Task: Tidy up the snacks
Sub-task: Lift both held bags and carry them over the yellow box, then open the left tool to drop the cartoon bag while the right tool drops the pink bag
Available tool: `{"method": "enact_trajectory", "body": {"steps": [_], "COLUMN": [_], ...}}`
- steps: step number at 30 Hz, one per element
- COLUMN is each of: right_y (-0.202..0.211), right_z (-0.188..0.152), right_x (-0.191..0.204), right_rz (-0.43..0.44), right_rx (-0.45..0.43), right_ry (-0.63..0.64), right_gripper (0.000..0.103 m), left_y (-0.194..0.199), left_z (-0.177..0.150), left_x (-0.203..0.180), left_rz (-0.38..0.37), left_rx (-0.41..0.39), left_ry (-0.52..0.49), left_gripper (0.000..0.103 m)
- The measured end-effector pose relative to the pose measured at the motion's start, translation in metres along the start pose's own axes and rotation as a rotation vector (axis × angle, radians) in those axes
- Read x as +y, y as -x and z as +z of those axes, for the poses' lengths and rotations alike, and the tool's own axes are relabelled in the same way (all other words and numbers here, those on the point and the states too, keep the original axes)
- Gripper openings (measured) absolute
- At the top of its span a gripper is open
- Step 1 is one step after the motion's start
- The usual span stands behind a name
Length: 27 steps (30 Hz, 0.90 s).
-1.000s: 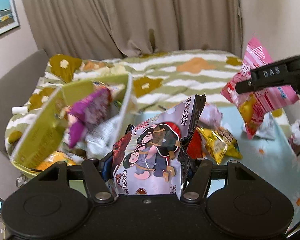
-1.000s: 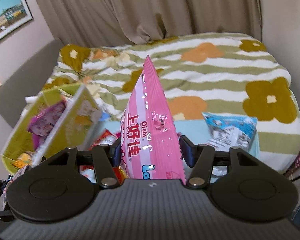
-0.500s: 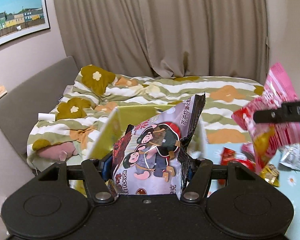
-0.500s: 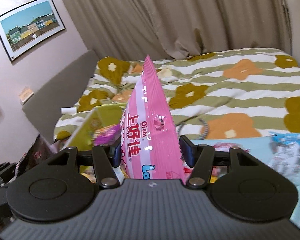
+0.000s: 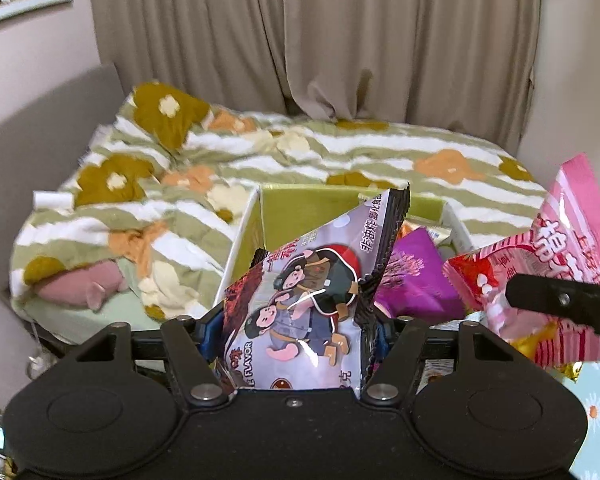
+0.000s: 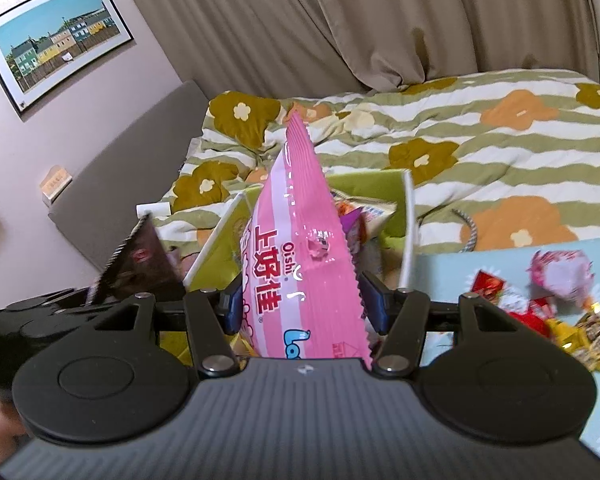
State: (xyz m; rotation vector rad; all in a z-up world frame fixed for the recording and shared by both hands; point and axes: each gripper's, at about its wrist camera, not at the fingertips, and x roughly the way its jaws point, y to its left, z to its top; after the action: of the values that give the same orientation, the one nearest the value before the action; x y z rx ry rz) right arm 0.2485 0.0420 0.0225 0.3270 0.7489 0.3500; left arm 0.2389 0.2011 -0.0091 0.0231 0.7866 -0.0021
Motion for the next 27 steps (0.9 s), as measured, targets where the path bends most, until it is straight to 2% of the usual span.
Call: {"method": "enact_trajectory", "body": {"steps": [2, 5, 14, 27], "right_y": [-0.006, -0.016, -0.027, -0.057], "right_z": [-0.003, -0.006, -0.013, -0.003], "right_x": [0.009, 0.016, 0.028, 0.057], "right_rz": [-0.008, -0.018, -0.025, 0.087], "right_rx": [0.006, 0.020, 0.070, 0.113], "right_ry": [-0.004, -0.021, -0.005, 0.121], "right_gripper": [0.072, 0.072, 0.072, 0.075], "left_y": [-0.013, -0.015, 0.001, 0.023], "left_z": [0.003, 0.001, -0.015, -0.027], "left_x": [0.011, 0.022, 0.039, 0.049], "left_rz": [-0.034, -0.081, -0.066, 0.026], "left_rx": [0.031, 0.033, 0.041, 0.031], "left_ry": [0.005, 0.021, 0.078, 0.132], "left_gripper": [0.094, 0.099, 0.100, 0.100]}}
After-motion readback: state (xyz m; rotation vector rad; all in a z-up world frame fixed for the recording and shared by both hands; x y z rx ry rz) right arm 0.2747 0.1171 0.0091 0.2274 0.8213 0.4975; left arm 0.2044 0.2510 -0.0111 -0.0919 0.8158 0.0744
